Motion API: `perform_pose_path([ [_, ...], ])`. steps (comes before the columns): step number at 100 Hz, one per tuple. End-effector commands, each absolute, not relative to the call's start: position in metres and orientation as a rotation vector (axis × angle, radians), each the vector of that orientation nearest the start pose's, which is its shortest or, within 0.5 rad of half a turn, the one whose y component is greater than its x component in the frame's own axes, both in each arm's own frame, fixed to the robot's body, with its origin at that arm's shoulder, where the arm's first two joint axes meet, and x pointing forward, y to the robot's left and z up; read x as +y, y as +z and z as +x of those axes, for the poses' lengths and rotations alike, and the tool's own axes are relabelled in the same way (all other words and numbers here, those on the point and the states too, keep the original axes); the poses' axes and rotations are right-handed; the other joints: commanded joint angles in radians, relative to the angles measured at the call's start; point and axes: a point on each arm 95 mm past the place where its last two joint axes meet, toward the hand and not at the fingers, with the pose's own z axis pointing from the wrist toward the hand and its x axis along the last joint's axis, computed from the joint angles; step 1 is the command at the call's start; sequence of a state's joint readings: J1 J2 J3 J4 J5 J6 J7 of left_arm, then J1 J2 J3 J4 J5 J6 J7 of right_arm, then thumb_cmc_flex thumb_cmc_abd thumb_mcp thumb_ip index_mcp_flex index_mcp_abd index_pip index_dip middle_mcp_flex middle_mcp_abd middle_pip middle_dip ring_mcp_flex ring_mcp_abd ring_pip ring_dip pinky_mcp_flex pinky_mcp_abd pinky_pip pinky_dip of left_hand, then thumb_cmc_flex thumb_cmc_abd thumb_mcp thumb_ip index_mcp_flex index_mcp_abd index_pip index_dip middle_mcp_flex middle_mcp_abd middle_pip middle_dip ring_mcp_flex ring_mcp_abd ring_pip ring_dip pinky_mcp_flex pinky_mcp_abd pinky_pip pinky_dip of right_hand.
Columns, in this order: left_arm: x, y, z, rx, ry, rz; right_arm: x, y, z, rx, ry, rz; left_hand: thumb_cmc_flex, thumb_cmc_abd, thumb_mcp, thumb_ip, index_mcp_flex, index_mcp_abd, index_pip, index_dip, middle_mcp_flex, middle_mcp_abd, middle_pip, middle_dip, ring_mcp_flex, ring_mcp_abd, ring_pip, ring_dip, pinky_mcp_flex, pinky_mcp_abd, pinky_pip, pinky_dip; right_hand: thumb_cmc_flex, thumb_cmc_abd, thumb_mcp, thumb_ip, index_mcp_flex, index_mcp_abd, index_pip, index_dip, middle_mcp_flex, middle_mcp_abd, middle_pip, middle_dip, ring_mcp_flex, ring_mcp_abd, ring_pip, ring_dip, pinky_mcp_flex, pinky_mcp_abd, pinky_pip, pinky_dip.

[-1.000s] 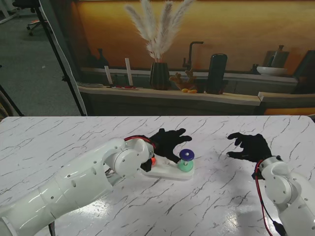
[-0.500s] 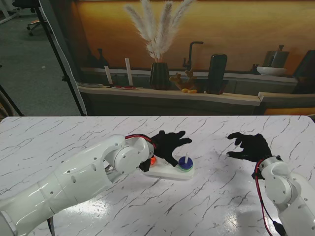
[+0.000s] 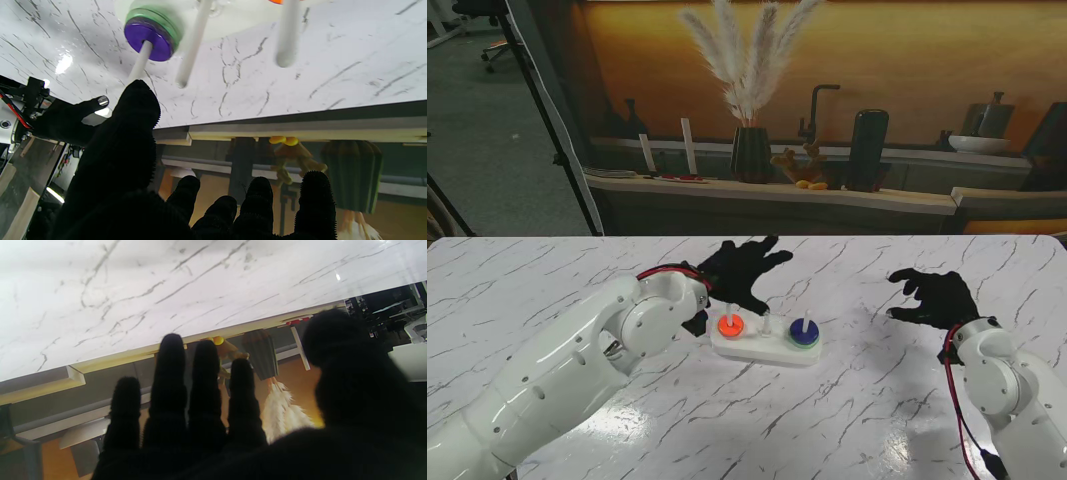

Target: Move the three rings of the Hanoi Tower from the left rod to the right rod

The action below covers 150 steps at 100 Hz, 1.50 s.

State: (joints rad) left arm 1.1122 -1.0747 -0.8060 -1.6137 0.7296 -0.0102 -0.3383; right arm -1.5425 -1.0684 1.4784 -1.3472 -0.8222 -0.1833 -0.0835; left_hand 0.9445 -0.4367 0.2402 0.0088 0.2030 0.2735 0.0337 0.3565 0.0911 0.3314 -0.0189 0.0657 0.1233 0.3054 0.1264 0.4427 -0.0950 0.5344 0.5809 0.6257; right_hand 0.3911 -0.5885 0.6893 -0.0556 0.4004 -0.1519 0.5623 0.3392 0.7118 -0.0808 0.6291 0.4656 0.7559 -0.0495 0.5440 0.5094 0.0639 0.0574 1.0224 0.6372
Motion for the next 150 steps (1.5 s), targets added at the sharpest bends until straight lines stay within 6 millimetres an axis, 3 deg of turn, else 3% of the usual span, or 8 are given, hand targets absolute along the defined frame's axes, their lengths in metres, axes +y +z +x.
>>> perform_pose_path([
  [1,-0.114,-0.26,0.44,1.973,-1.604,-1.099,-0.137,-0.342,0.42,1.236,1.451,1.421,-0.019,0.012,-0.031,-0.013,0.007,0.001,0.003,-0.001,-0.013,-0.014,0.003,0.04,0.005,0.013,-0.002,-0.001,-0.004,-0.001,-0.003,0.021,0.005,0.006,-0.016,0.015,0.014,-0.033,0.016,0.002,0.03,-0.021,0.026,0.011,0.011,-0.009,0.018,0.014,-0.009,0.323,0.012,-0.003],
  [22,-0.086,-0.273,0.437,1.912,-1.57,-1.123,-0.137,-0.341,0.42,1.227,1.458,1.419,-0.031,0.028,-0.053,-0.014,0.038,-0.015,0.019,0.009,-0.006,-0.027,0.011,0.072,0.01,0.01,-0.002,0.001,-0.006,-0.003,-0.001,0.022,0.005,0.007,-0.016,0.016,0.014,-0.033,0.016,0.002,0.03,-0.02,0.027,0.012,0.012,-0.009,0.018,0.014,-0.009,0.324,0.013,-0.003],
  [54,-0.061,-0.294,0.435,1.883,-1.506,-1.2,-0.137,-0.34,0.421,1.233,1.457,1.419,-0.033,0.037,-0.08,-0.012,0.067,-0.022,0.047,0.037,-0.005,-0.033,0.01,0.099,0.002,0.004,-0.01,-0.002,-0.016,-0.002,-0.022,0.009,0.004,0.008,-0.016,0.016,0.014,-0.032,0.016,0.001,0.03,-0.021,0.027,0.012,0.012,-0.008,0.018,0.014,-0.01,0.323,0.012,-0.004],
  [107,-0.054,-0.336,0.429,1.865,-1.446,-1.309,-0.134,-0.342,0.421,1.236,1.46,1.427,-0.031,0.041,-0.1,-0.009,0.088,-0.033,0.073,0.086,-0.002,-0.04,0.013,0.12,-0.011,-0.002,-0.018,-0.007,-0.023,-0.004,-0.054,-0.006,0.004,0.009,-0.016,0.016,0.015,-0.032,0.016,0.001,0.03,-0.021,0.027,0.012,0.012,-0.008,0.019,0.015,-0.009,0.324,0.013,-0.004],
  [150,-0.058,-0.349,0.428,1.865,-1.437,-1.338,-0.128,-0.336,0.425,1.232,1.495,1.398,-0.027,0.043,-0.104,-0.008,0.1,-0.044,0.087,0.119,-0.001,-0.046,0.016,0.137,-0.009,-0.006,-0.018,-0.008,-0.022,-0.005,-0.062,-0.007,0.0,0.008,-0.015,0.017,0.013,-0.033,0.014,0.0,0.029,-0.019,0.026,0.011,0.011,-0.008,0.018,0.014,-0.011,0.325,0.012,-0.004],
])
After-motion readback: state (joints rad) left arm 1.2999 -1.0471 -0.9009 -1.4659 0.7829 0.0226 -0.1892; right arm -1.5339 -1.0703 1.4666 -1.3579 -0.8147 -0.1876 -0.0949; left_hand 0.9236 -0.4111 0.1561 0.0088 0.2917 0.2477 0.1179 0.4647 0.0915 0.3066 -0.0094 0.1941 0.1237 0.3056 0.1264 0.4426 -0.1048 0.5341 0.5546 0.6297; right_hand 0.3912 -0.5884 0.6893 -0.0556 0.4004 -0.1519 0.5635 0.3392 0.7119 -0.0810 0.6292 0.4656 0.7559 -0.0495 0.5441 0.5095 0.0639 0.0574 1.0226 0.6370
